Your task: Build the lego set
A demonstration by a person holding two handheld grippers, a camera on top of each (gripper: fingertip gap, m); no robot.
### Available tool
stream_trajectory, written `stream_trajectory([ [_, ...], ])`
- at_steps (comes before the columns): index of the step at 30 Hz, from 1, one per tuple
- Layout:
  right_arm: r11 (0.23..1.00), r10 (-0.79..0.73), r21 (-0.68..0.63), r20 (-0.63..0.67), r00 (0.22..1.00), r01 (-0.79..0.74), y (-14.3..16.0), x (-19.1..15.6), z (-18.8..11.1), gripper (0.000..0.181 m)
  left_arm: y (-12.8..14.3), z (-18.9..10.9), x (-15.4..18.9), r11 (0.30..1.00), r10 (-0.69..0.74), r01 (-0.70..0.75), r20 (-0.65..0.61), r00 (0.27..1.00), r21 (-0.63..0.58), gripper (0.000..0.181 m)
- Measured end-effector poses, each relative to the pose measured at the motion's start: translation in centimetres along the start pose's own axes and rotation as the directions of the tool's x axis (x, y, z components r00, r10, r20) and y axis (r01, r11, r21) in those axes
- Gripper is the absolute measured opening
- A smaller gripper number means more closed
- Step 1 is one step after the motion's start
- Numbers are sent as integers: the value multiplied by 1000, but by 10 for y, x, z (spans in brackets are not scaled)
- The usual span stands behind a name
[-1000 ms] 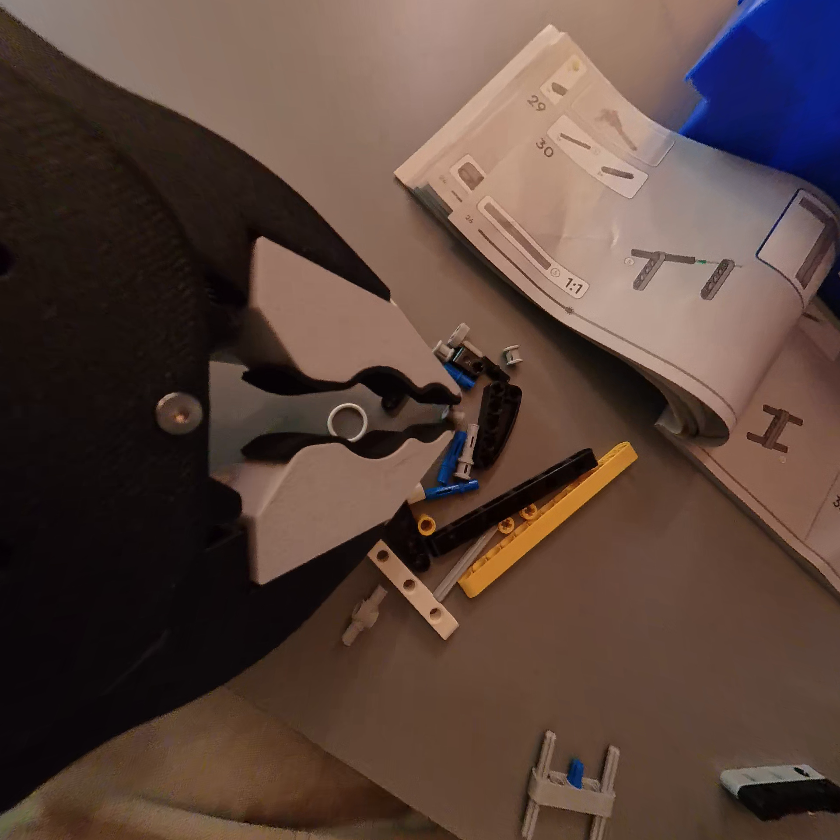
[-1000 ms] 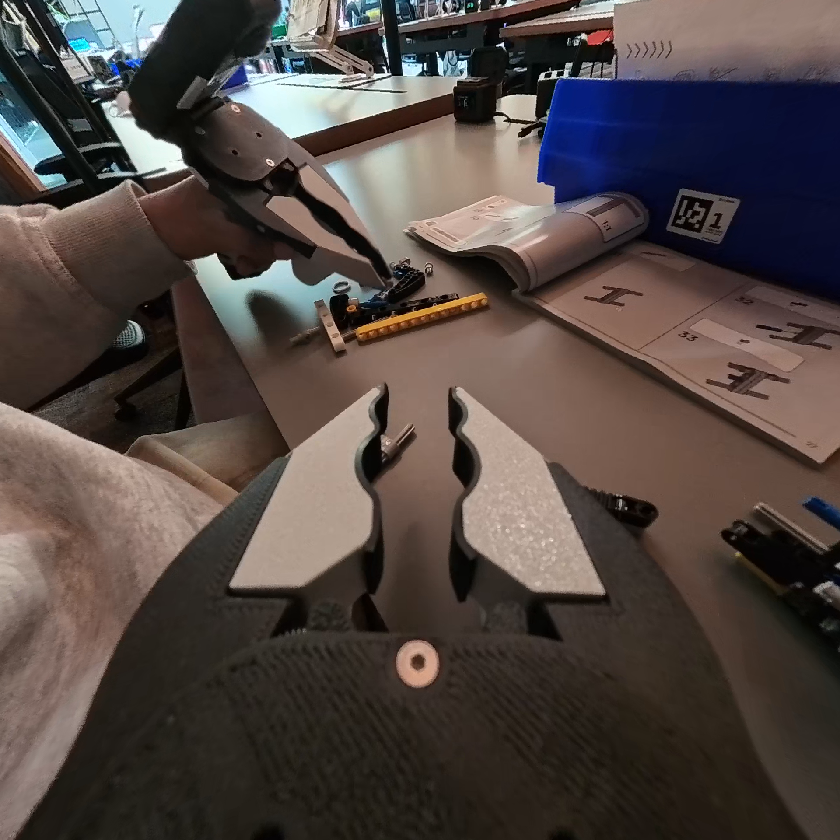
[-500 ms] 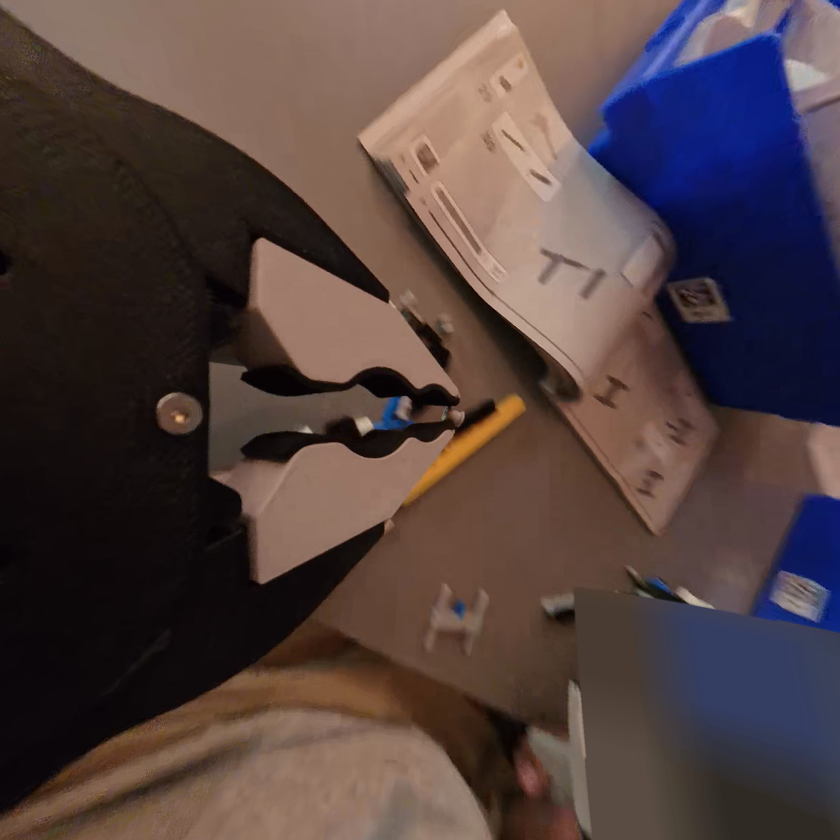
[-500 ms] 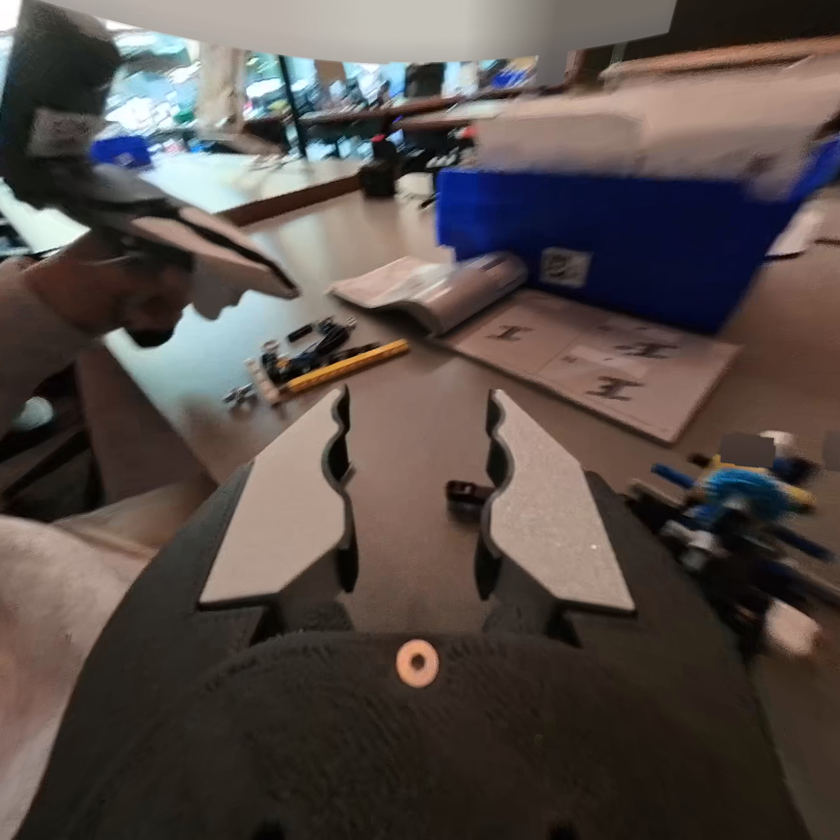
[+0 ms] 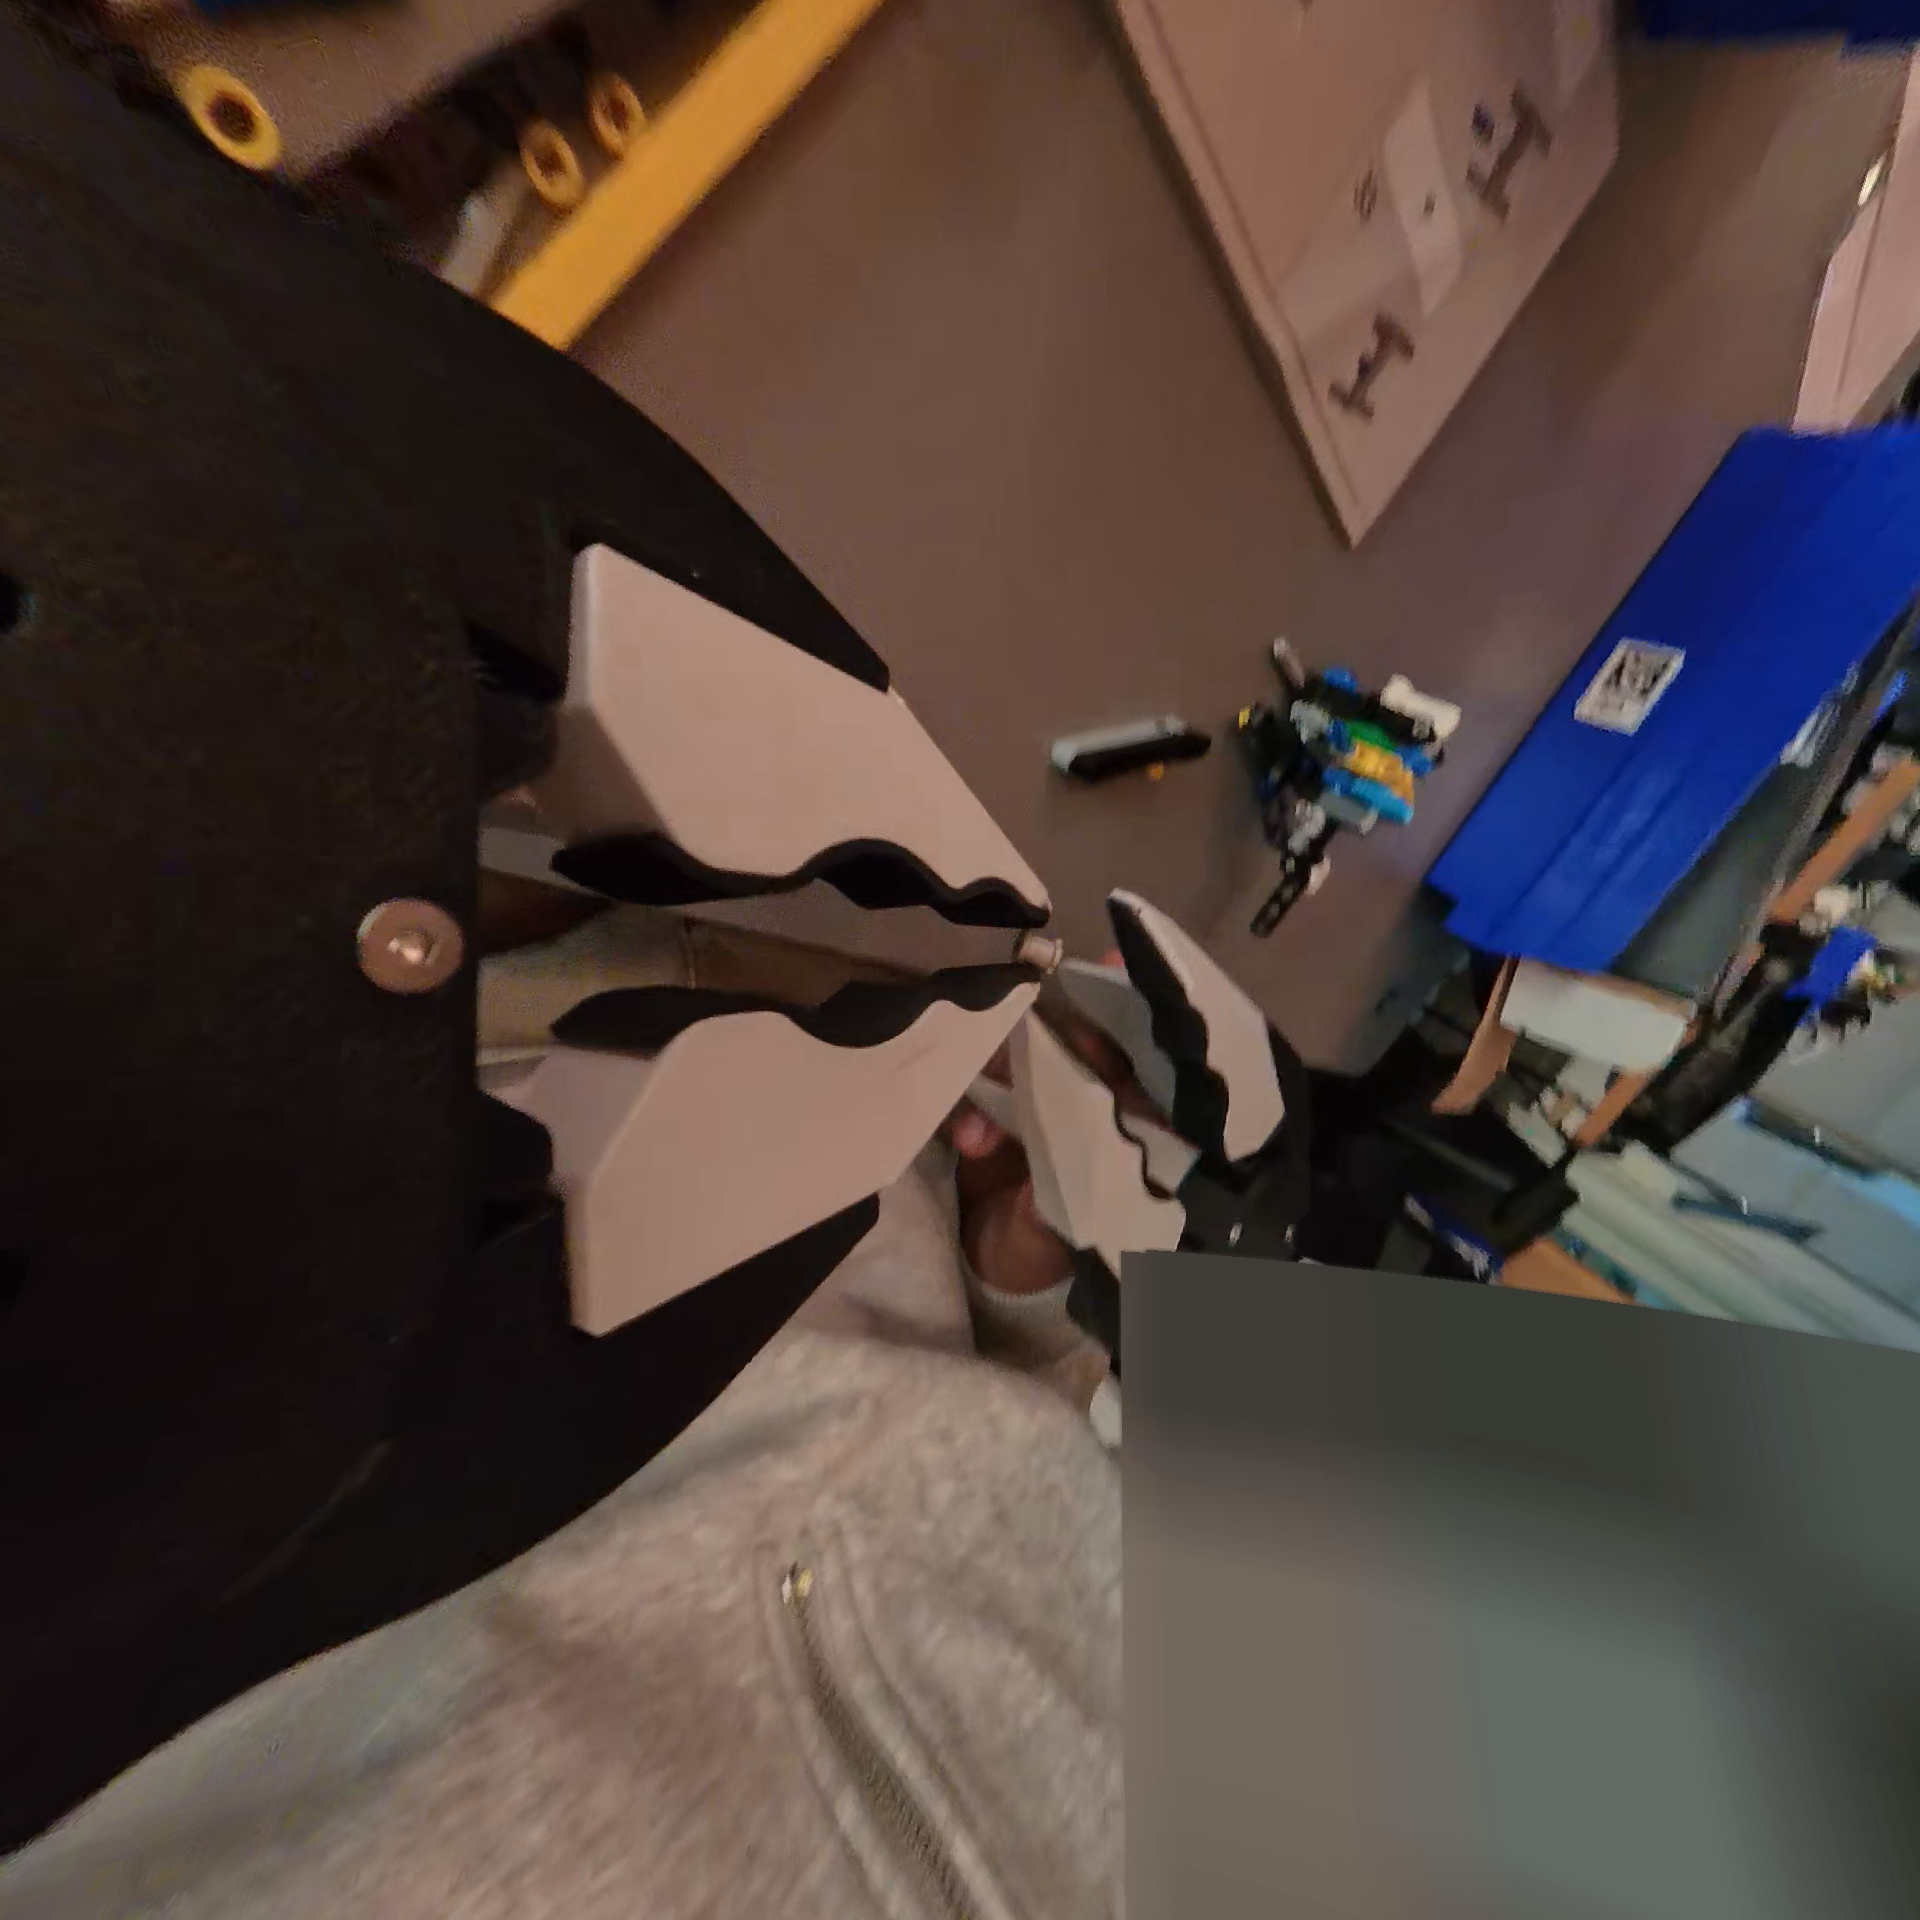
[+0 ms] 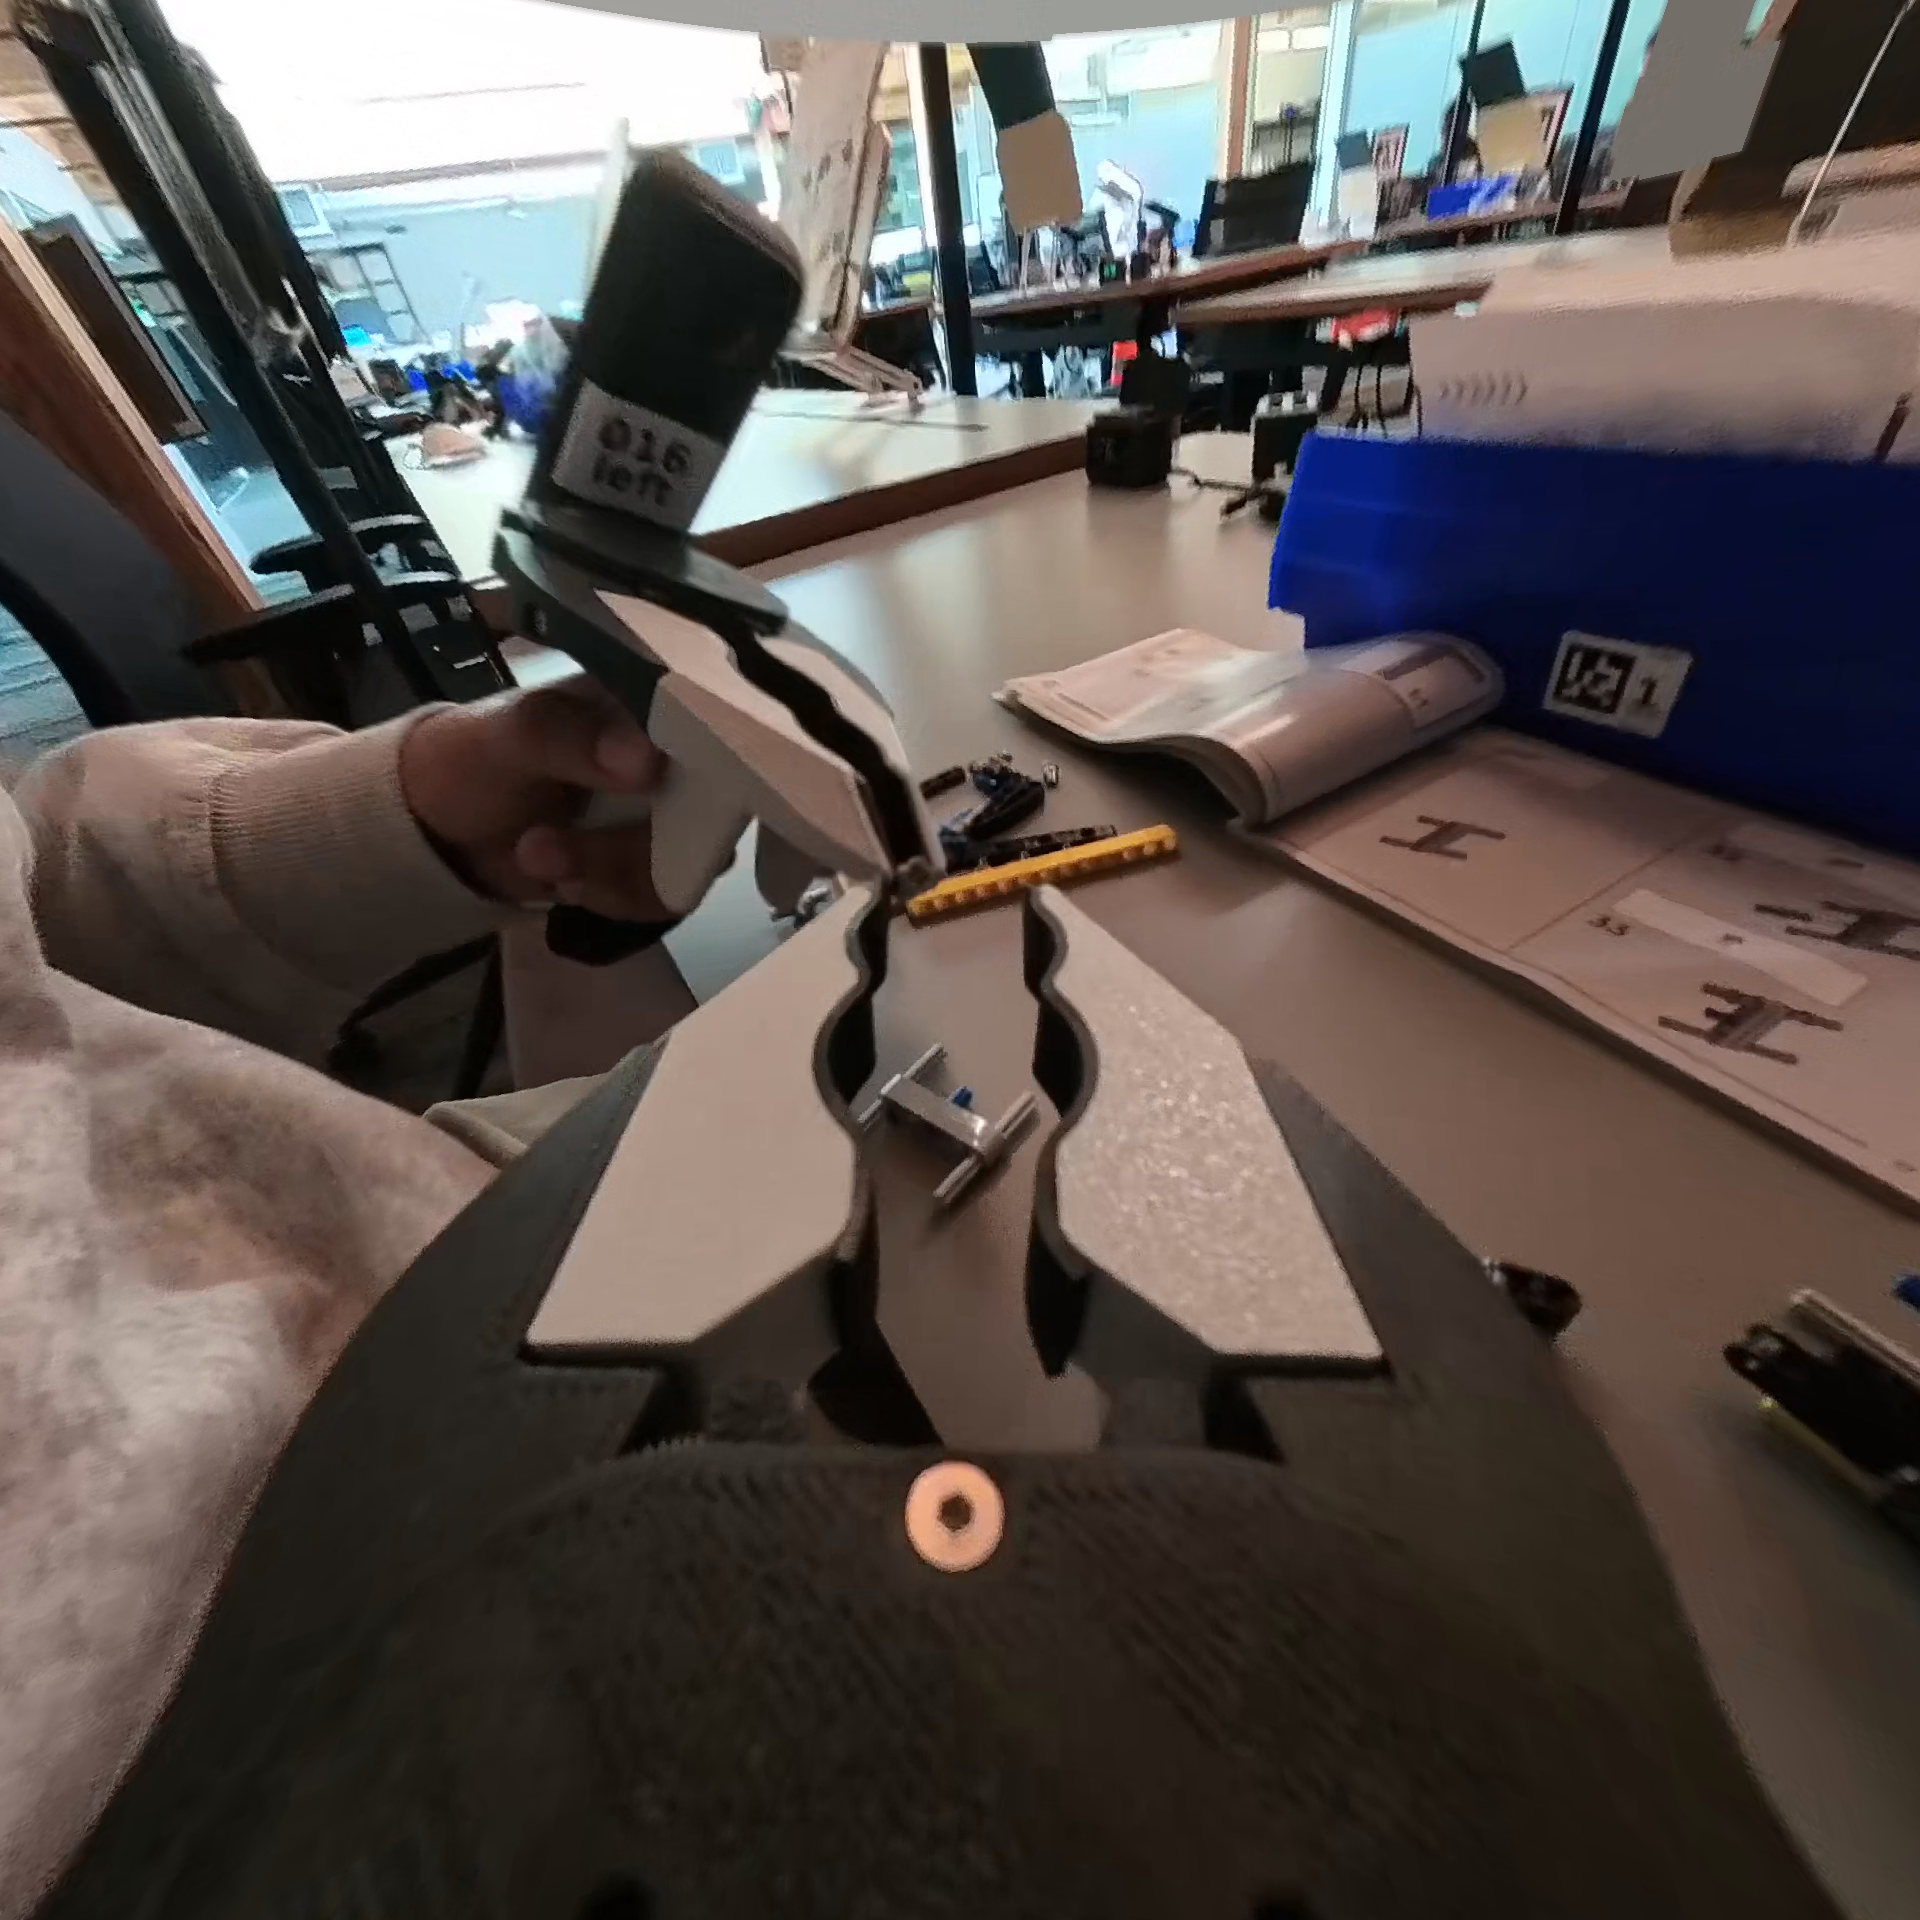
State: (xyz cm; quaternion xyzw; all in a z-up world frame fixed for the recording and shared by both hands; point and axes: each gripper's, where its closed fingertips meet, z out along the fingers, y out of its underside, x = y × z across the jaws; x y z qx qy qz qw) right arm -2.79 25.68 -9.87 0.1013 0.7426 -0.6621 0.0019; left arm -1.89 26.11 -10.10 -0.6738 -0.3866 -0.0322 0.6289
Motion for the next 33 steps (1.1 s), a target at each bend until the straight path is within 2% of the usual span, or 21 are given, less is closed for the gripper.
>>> stream_trajectory([
  [4, 995, -77, 76, 83, 994, 71, -12, -17, -7, 11, 7, 1, 14, 994, -108, 106, -166, 980, -25, 4],
  [11, 990, -141, 55, 220, 965, 132, -3, -37, -14, 13, 14, -6, 27, 973, -230, 212, -323, 918, -91, 4],
  [17, 986, -161, 3, 297, 941, 167, 10, -49, -16, 16, 35, -6, 36, 955, -271, 203, -366, 890, -215, 5],
  [22, 990, -110, -38, 361, 926, 133, 19, -57, -15, 13, 37, -6, 42, 951, -282, 202, -395, 874, -234, 5],
  [33, 990, -112, -36, 356, 928, 133, 19, -55, -16, 6, 35, -7, 41, 945, -310, 231, -414, 856, -230, 5],
])
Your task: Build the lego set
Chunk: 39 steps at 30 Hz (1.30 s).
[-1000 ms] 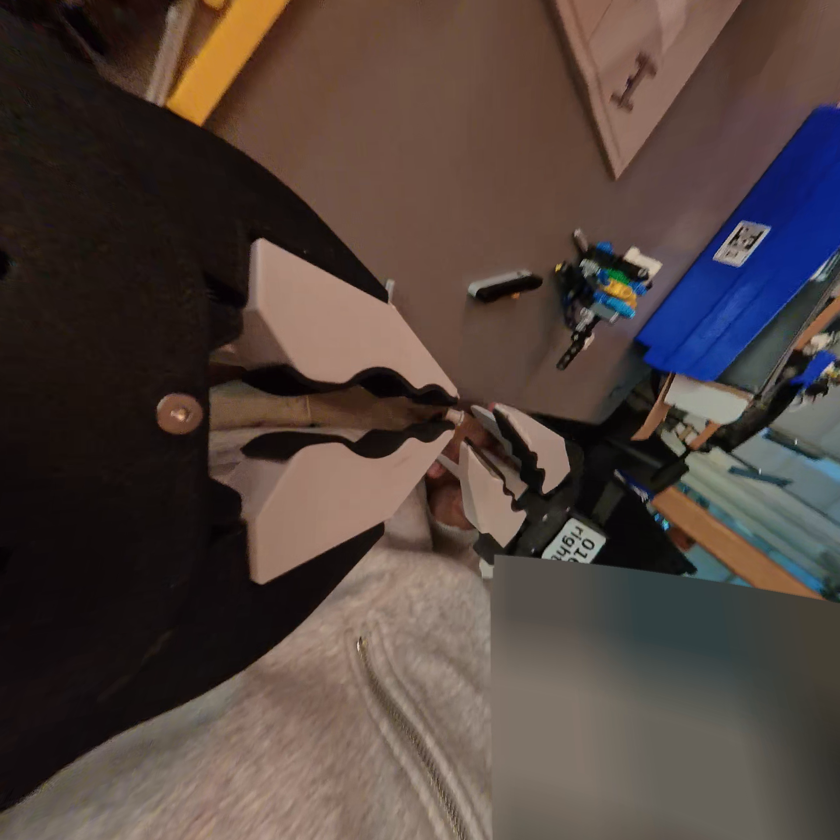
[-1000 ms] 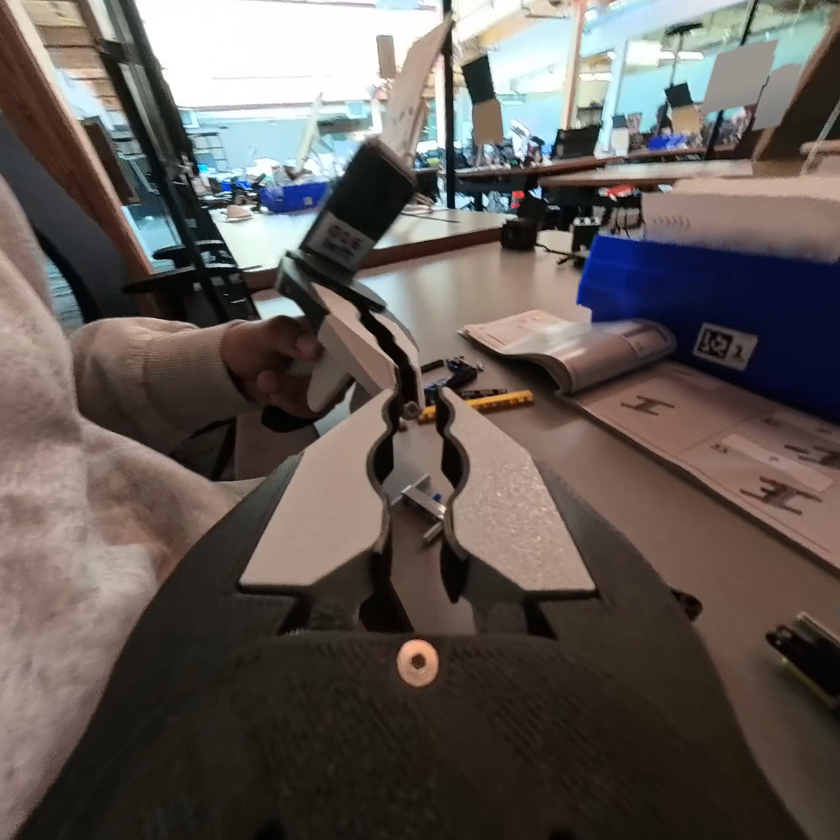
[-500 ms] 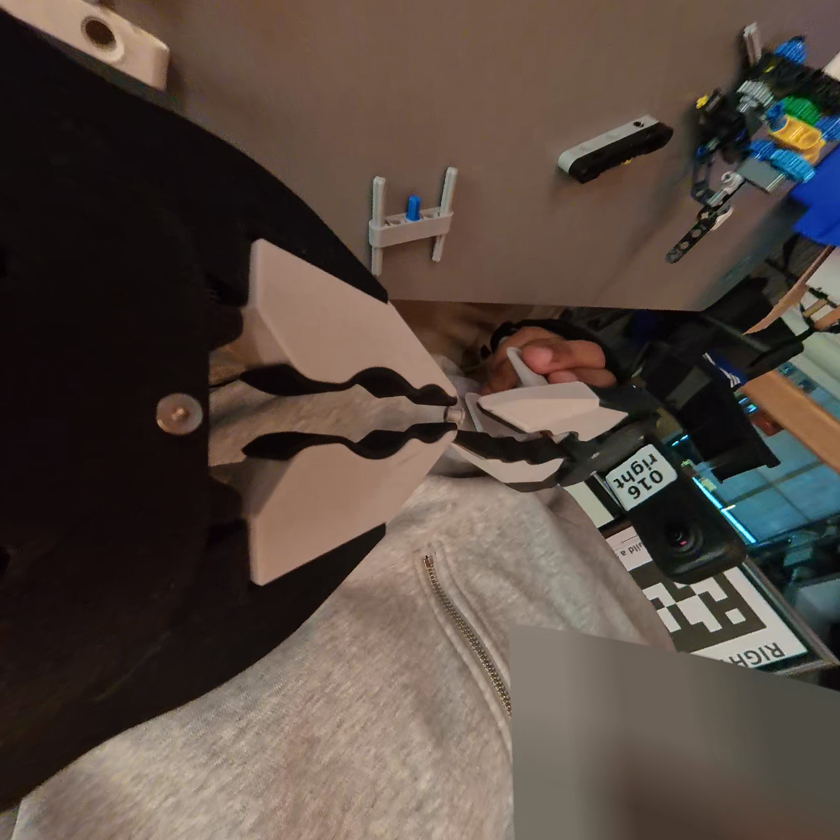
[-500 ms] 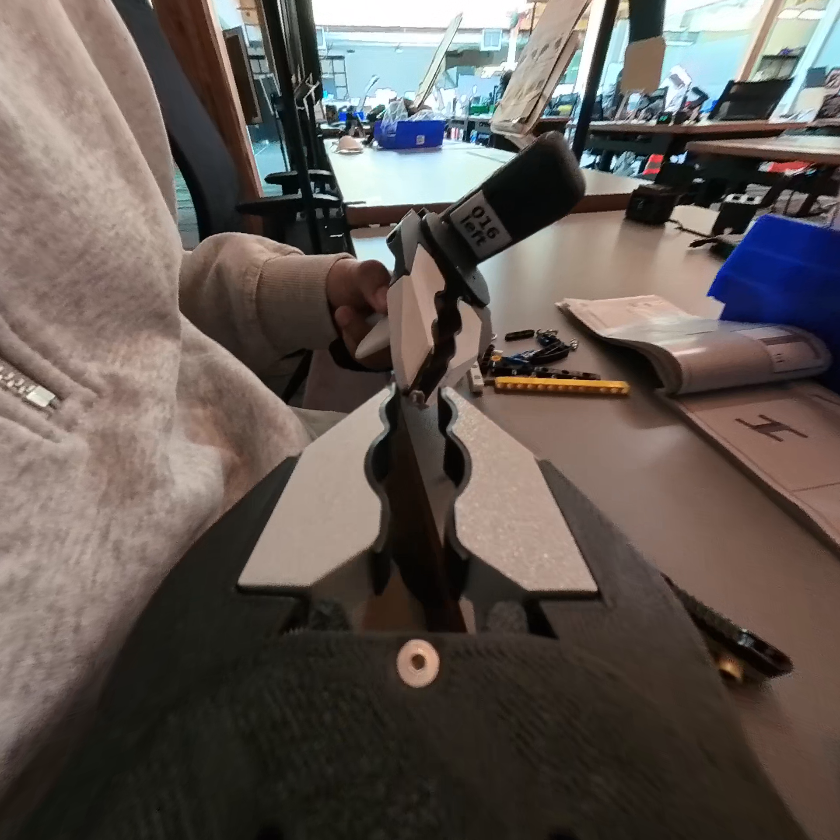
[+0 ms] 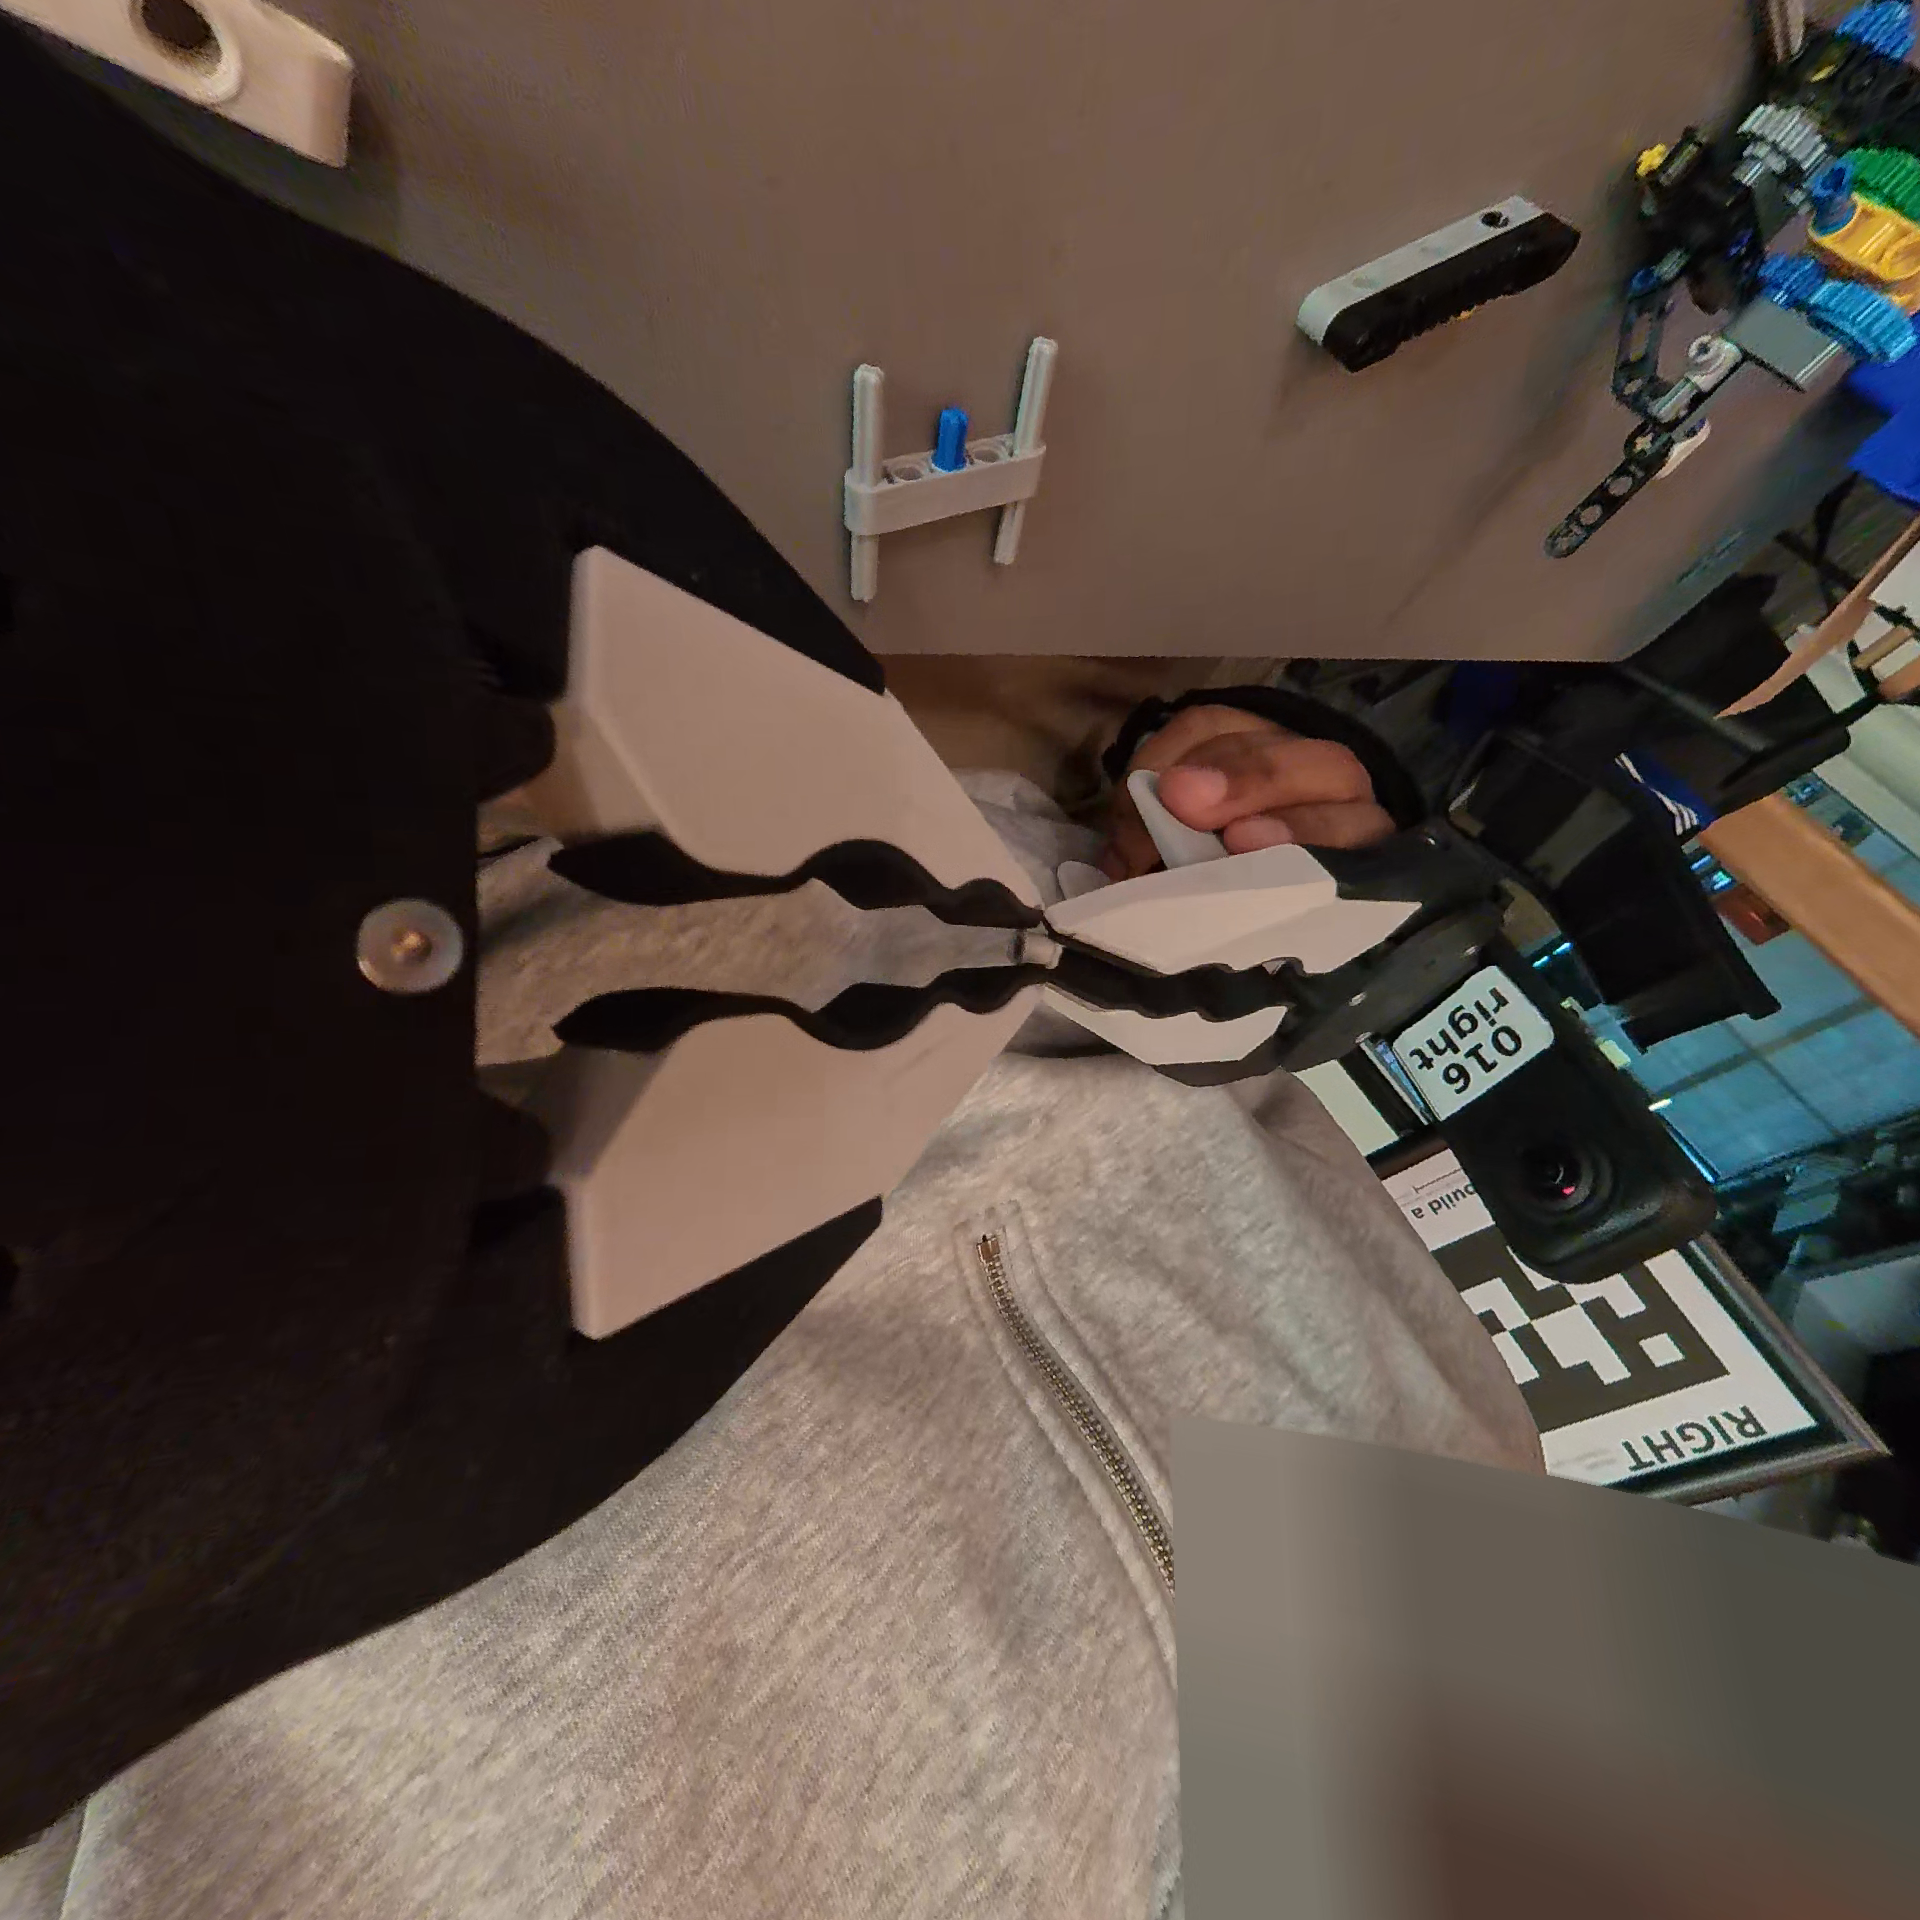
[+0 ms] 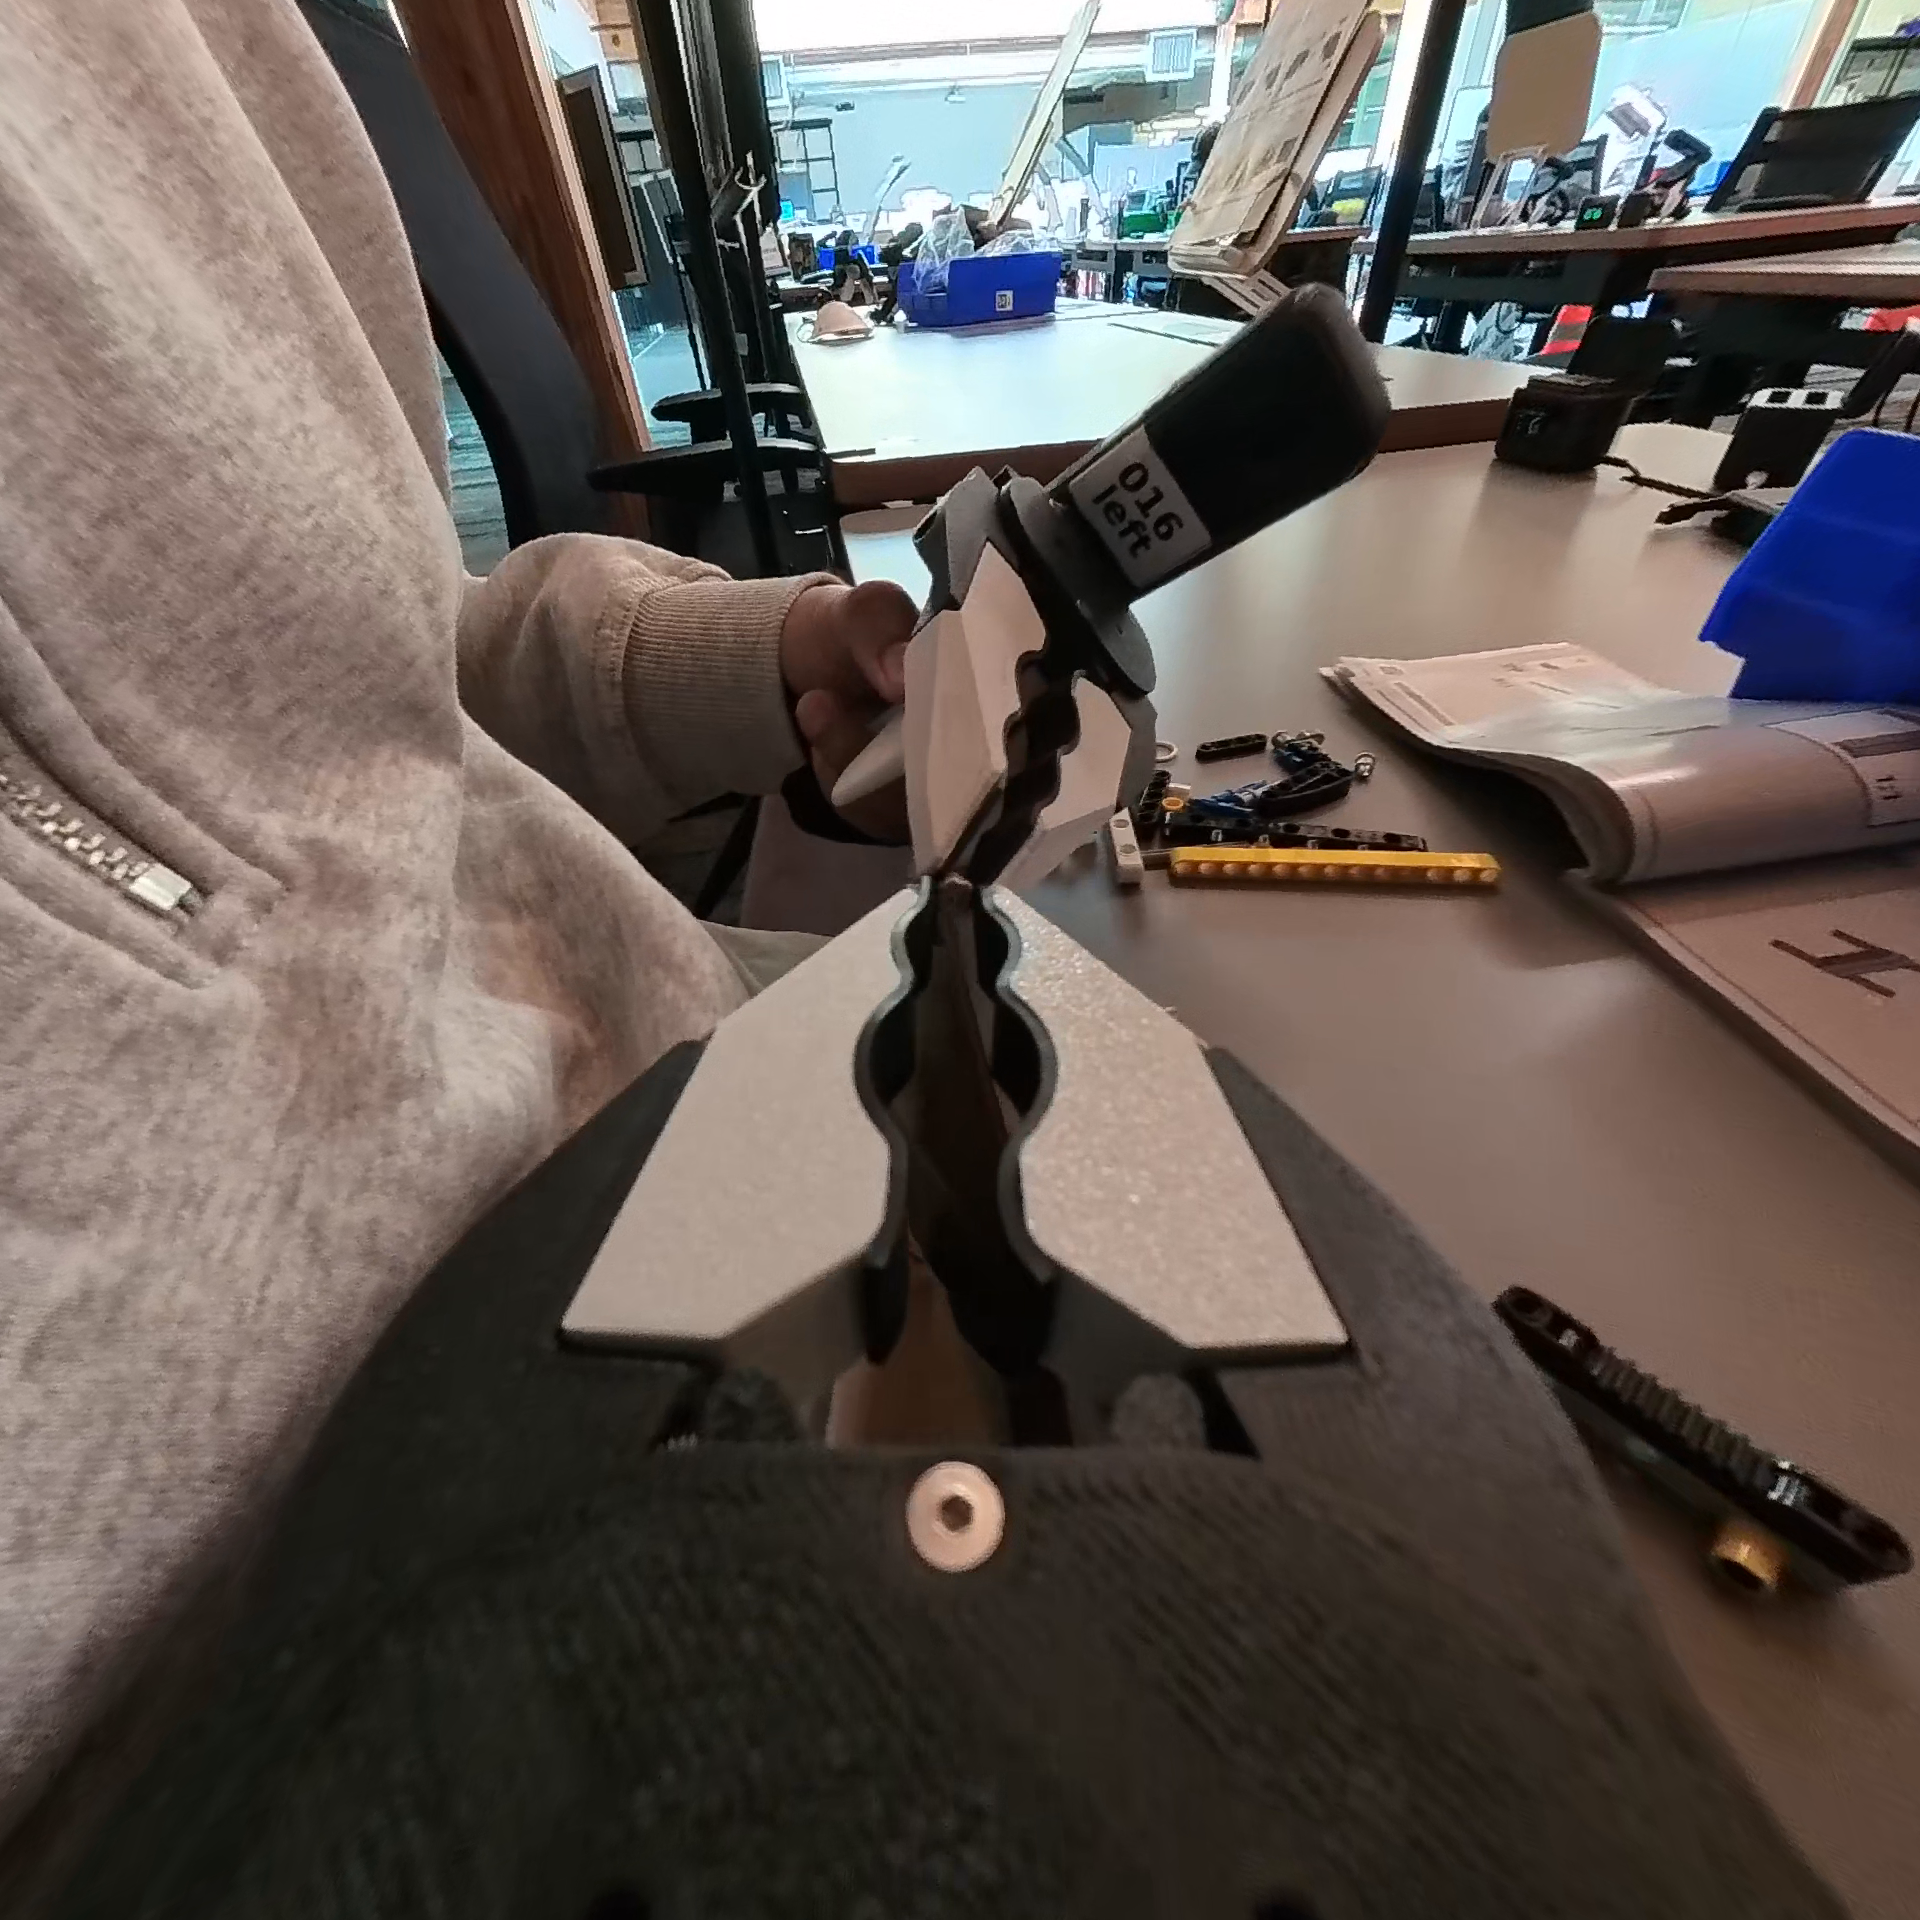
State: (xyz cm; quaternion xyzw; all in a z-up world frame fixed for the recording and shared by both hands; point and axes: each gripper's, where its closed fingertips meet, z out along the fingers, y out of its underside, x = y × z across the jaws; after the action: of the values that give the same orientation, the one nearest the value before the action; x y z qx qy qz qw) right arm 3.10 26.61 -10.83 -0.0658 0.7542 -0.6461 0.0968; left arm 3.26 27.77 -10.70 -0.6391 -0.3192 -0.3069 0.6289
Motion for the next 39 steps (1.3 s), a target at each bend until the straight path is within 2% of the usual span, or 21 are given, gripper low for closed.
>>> stream_trajectory([
  [16, 999, -44, 16, -68, 997, 45, -4, 7, -3, 5, -8, -4, -2, 997, -57, 58, -20, 998, 54, 6],
  [19, 997, -48, 54, -95, 994, 53, -11, 11, -7, 5, -16, -6, 0, 989, -93, 99, -65, 994, 108, 17],
  [23, 993, -90, 67, -137, 987, 99, -14, 14, -8, 4, -23, -4, 6, 971, -158, 183, -163, 974, 152, 20],
  [25, 989, -117, 72, -159, 980, 129, -16, 15, -8, 5, -25, -1, 5, 966, -173, 201, -171, 970, 161, 18],
  [27, 985, -137, 77, -180, 974, 153, -18, 16, -9, 5, -26, -1, 4, 964, -171, 198, -159, 972, 175, 6],
  [39, 976, -186, 68, -219, 958, 205, -19, 19, -7, 5, -28, -1, 3, 957, -182, 217, -185, 966, 193, 8],
])
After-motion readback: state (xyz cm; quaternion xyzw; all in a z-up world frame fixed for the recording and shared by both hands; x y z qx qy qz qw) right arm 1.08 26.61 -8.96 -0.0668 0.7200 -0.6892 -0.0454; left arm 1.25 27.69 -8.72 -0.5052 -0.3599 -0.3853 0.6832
